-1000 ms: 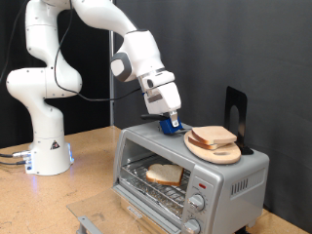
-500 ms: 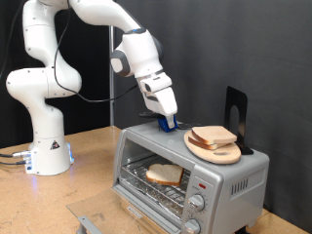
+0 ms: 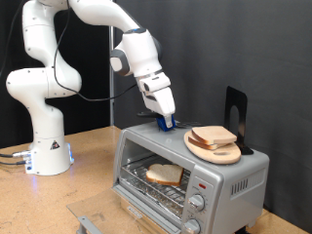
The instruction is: Make a piece of toast with the oven
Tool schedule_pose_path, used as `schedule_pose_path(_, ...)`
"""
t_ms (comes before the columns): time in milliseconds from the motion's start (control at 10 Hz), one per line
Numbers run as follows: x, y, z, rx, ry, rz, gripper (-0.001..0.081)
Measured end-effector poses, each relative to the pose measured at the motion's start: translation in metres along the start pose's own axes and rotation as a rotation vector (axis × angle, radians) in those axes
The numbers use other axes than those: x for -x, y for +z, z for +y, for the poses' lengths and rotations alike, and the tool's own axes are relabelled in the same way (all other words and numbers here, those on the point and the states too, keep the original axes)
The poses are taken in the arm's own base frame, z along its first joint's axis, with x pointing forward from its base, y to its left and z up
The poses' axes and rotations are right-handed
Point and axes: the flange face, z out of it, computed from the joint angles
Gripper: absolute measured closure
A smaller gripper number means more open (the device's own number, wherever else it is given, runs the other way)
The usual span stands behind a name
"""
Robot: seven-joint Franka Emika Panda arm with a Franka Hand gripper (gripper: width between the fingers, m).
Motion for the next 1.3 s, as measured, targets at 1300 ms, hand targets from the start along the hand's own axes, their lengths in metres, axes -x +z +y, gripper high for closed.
schedule_pose_path(1300, -0.022, 0.006, 0.033, 0.045, 0.117, -0.074, 0.0000)
